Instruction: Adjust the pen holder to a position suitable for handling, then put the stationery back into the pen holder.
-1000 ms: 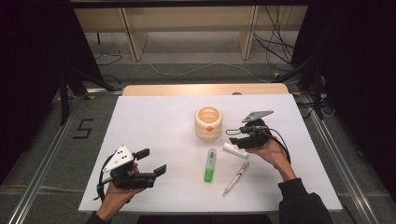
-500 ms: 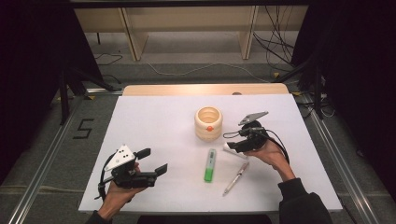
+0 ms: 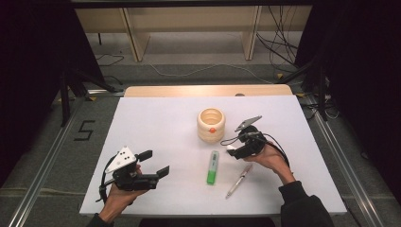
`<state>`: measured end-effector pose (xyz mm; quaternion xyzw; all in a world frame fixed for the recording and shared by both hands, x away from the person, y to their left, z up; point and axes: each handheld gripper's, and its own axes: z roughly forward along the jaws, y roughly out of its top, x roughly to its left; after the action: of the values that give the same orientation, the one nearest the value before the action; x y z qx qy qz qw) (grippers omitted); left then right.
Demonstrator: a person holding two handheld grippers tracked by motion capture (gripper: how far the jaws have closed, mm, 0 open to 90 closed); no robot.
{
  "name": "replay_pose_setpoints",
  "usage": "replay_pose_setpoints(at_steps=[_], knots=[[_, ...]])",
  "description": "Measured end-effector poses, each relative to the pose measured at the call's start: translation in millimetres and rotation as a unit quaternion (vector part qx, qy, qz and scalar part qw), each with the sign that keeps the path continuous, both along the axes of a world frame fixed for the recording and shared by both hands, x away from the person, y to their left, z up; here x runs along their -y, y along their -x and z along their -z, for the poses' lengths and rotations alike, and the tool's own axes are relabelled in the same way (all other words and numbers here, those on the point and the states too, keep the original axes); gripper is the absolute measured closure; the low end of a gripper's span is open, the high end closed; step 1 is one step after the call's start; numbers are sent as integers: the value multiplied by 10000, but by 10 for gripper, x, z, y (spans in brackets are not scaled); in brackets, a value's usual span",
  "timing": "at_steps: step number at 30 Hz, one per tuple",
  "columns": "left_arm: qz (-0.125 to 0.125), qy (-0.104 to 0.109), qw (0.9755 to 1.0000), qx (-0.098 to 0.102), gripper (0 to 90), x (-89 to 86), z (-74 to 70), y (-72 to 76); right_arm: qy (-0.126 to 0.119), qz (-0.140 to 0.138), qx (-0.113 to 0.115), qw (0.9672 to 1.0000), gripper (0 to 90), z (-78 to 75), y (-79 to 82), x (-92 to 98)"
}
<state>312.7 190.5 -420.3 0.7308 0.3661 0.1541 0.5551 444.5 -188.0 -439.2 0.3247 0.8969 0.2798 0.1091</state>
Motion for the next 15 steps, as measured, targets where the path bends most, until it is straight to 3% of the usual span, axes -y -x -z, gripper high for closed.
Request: replay_pose_setpoints(at_steps=[15], knots=[[10, -37, 10000, -2, 117, 5, 9, 3, 191, -59, -102, 9997, 310, 57, -40, -40]])
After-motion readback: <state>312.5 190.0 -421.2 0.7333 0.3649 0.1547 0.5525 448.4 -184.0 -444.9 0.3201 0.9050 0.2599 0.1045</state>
